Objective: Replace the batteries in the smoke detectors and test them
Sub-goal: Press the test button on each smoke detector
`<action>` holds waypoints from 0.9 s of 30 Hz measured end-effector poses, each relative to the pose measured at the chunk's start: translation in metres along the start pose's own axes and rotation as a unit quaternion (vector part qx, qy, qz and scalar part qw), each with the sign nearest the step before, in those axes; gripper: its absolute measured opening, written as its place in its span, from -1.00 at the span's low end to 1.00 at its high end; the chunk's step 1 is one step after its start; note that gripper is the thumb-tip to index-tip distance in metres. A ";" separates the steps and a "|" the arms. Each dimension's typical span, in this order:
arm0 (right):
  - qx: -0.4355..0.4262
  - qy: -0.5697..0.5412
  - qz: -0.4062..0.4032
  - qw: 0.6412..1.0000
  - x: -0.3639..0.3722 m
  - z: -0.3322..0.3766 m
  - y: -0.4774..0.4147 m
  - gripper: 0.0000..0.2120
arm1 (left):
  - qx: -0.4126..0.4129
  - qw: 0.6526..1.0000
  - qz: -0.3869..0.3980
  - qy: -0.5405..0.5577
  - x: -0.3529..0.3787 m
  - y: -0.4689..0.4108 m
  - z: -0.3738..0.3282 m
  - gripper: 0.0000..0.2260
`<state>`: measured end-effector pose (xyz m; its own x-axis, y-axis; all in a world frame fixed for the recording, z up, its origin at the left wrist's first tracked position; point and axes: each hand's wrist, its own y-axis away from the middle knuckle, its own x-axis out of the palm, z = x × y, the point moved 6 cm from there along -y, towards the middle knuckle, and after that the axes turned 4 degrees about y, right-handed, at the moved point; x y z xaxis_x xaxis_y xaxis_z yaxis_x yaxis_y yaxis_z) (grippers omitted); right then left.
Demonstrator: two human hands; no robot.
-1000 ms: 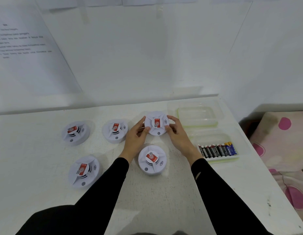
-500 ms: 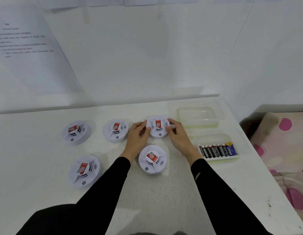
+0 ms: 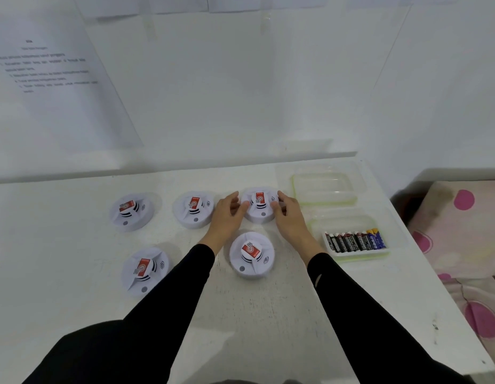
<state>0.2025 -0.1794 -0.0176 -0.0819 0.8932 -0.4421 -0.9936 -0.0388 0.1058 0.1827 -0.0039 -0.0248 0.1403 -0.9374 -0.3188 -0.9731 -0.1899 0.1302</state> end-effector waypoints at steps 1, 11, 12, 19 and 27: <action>-0.004 0.002 -0.007 1.000 0.000 0.001 0.004 -0.55 | -0.004 1.000 -0.013 0.013 -0.002 0.006 -0.002 -0.52; -0.015 0.163 -0.018 0.986 0.002 -0.022 0.115 -0.47 | 0.024 0.995 -0.001 -0.098 -0.016 0.101 0.026 -0.63; -0.010 0.177 -0.020 0.984 0.004 -0.022 0.126 -0.41 | 0.020 0.993 0.011 -0.113 -0.014 0.106 0.027 -0.62; -0.018 0.168 0.026 0.985 0.022 -0.011 0.158 -0.24 | 0.001 0.999 -0.015 0.030 -0.020 0.131 0.031 -0.73; -0.043 0.092 0.077 0.992 0.023 -0.009 0.143 -0.32 | 0.032 0.993 -0.026 0.107 -0.032 0.144 0.034 -0.74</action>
<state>0.0575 -0.1683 -0.0207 -0.2375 0.7771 -0.5829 -0.9707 -0.2127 0.1119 0.0314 0.0090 -0.0278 0.2199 -0.9685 -0.1165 -0.9722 -0.2275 0.0562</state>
